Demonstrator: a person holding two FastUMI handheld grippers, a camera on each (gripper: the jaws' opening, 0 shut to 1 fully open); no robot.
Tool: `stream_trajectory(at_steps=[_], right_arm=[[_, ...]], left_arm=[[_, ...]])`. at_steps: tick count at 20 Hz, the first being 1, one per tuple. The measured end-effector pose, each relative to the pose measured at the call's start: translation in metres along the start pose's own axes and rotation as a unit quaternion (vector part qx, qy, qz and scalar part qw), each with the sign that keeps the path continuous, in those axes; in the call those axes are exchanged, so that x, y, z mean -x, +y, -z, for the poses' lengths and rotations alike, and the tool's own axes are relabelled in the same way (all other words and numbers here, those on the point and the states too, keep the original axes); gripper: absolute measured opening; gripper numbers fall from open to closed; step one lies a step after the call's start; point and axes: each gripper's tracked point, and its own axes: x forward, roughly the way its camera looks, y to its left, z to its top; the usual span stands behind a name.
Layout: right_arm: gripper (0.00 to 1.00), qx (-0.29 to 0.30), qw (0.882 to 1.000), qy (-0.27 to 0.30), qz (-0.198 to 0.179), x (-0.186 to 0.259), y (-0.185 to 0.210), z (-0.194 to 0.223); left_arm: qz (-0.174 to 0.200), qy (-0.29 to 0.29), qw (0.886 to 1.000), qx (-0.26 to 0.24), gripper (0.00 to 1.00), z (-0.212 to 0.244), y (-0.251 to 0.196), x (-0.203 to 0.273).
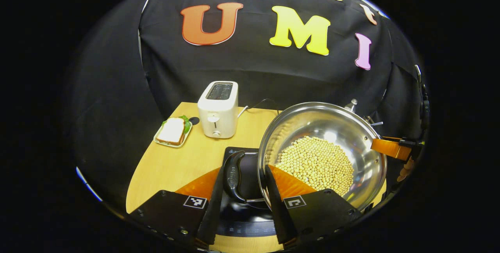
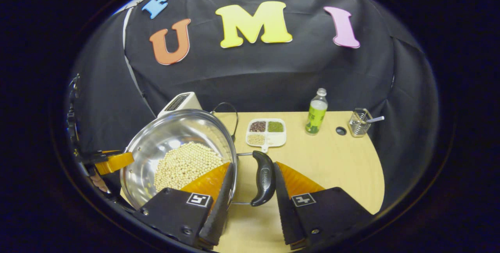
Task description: First push the handle of the pot to place it horizontally, then grasp the pot with both hands and set it on the induction cooktop.
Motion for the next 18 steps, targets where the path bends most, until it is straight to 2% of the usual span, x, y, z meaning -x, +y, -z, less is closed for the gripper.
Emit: stream_trajectory(at_steps=[6,12,18], right_arm=[[0.61,0.01,0.999,0.027,-0.016,-0.046,0.036,0.016],[0.61,0.02,0.999,0.041,0.005,-0.085,0.034,0.042],[0.6,0.016,0.998,0.057,0.005,-0.109,0.031,0.061]], left_arm=[[-0.026,0.017,0.999,0.009,0.56,0.016,0.044,-0.026],[-0.035,0.052,0.998,-0.005,0.57,0.039,0.056,-0.065],[-0.046,0.061,0.997,-0.017,0.56,0.048,0.052,-0.082]])
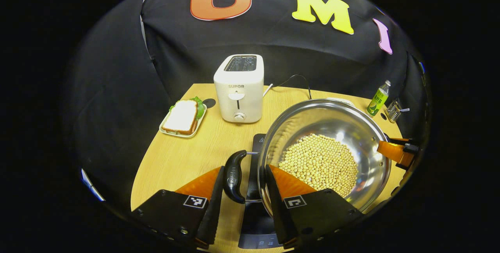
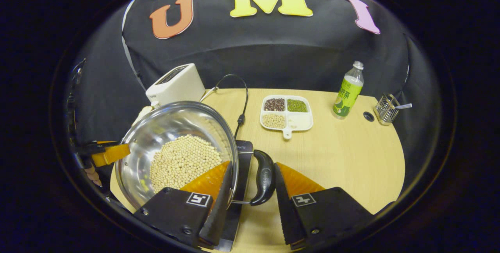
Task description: First push the handle of the pot to place it horizontally, then grasp the pot with both hands and set it on the induction cooktop.
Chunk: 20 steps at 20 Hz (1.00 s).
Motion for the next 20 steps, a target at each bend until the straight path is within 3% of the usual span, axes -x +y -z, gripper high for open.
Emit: stream_trajectory(at_steps=[6,8,9,10,13,20], right_arm=[[0.61,0.004,1.0,0.008,-0.007,-0.011,0.005,0.014],[0.6,-0.001,1.0,-0.007,-0.013,-0.013,0.004,0.015],[0.6,-0.008,1.0,-0.022,-0.019,-0.014,0.005,0.014],[0.61,-0.016,0.999,-0.036,-0.026,-0.015,0.006,0.013],[0.63,-0.026,0.997,-0.057,-0.033,-0.014,0.003,0.015],[0.74,-0.017,0.994,-0.092,-0.05,-0.002,0.002,0.018]], left_arm=[[-0.016,0.012,1.0,-0.002,0.56,0.014,0.01,-0.017],[-0.013,0.003,1.0,0.002,0.57,0.012,0.008,-0.018],[-0.013,-0.001,1.0,0.001,0.62,0.014,0.009,-0.018],[-0.013,-0.012,1.0,-0.002,0.57,0.014,0.009,-0.016],[-0.002,-0.027,1.0,0.006,0.57,0.012,0.009,-0.019],[0.024,-0.057,0.997,0.045,0.68,0.016,0.007,-0.031]])
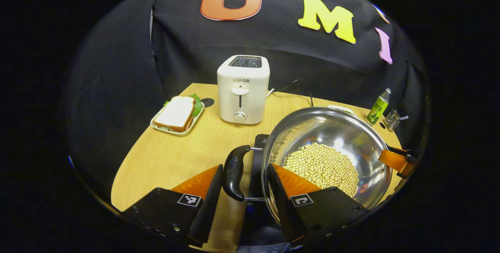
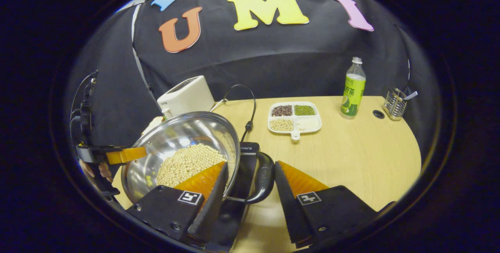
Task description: First push the handle of the pot to place it horizontally, then grasp the pot with both hands and set it on the induction cooktop.
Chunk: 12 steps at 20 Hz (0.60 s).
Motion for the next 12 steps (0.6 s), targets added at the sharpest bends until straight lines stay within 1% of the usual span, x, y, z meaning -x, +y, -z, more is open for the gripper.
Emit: stream_trajectory(at_steps=[1,2,3,4,5,6,7,9,10,12], right_arm=[[0.77,0.0,1.0,-0.003,0.003,0.005,-0.002,-0.001],[0.81,0.0,1.0,-0.008,0.007,0.009,-0.003,-0.001],[0.81,0.0,1.0,-0.014,0.011,0.014,-0.004,-0.001],[0.85,0.003,1.0,-0.019,0.015,0.019,-0.006,-0.001],[0.87,0.009,1.0,-0.021,0.019,0.023,-0.007,0.0],[0.9,0.019,0.999,-0.025,0.017,0.029,-0.005,0.001],[0.92,0.025,0.999,-0.034,0.018,0.035,-0.004,0.001],[0.91,0.036,0.998,-0.056,0.018,0.05,-0.002,0.001],[0.91,0.042,0.997,-0.069,0.017,0.058,0.0,0.001],[0.9,0.055,0.995,-0.086,0.013,0.075,0.004,0.004]], left_arm=[[-0.002,-0.008,1.0,0.006,0.71,-0.003,0.002,0.0],[-0.002,-0.021,1.0,0.012,0.77,-0.007,0.004,0.003],[-0.002,-0.033,0.999,0.022,0.81,-0.011,0.005,0.005],[-0.002,-0.044,0.999,0.029,0.9,-0.016,0.006,0.006],[0.001,-0.051,0.998,0.032,0.82,-0.016,0.004,0.013],[0.0,-0.057,0.998,0.029,0.95,-0.016,0.005,0.017],[-0.009,-0.064,0.998,0.021,0.96,-0.017,0.009,0.021],[-0.03,-0.076,0.997,0.005,0.96,-0.016,0.017,0.03],[-0.031,-0.081,0.996,0.004,0.96,-0.014,0.016,0.035],[-0.019,-0.091,0.996,0.014,0.96,-0.012,0.008,0.049]])
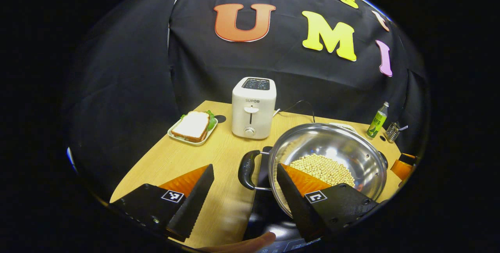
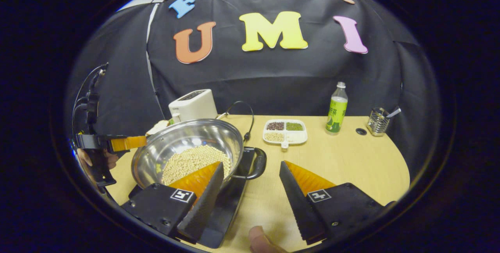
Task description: First push the handle of the pot to place it horizontally, then grasp the pot with both hands and set it on the induction cooktop.
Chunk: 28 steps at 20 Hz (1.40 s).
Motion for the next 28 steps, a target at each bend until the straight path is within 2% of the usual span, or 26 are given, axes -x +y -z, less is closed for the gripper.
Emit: stream_trajectory(at_steps=[7,9,13,20,25,28], right_arm=[[0.91,0.008,0.996,-0.082,0.019,0.073,-0.018,-0.014],[0.97,0.007,0.995,-0.1,0.023,0.096,-0.025,-0.017],[0.97,0.013,0.991,-0.13,0.042,0.139,-0.048,-0.026],[0.97,-0.011,0.983,-0.177,0.055,0.214,-0.093,-0.051],[0.96,-0.023,0.971,-0.221,0.084,0.272,-0.14,-0.076],[0.98,-0.01,0.965,-0.244,0.099,0.307,-0.158,-0.086]], left_arm=[[0.009,-0.072,0.997,-0.008,0.96,-0.025,-0.016,0.063],[0.009,-0.091,0.996,-0.011,0.96,-0.03,-0.022,0.08],[0.015,-0.111,0.994,-0.014,0.96,-0.037,-0.042,0.11],[0.004,-0.151,0.988,-0.042,0.95,-0.055,-0.083,0.167],[-0.037,-0.222,0.974,-0.04,0.95,-0.083,-0.098,0.209],[-0.042,-0.249,0.967,-0.035,0.95,-0.092,-0.116,0.227]])
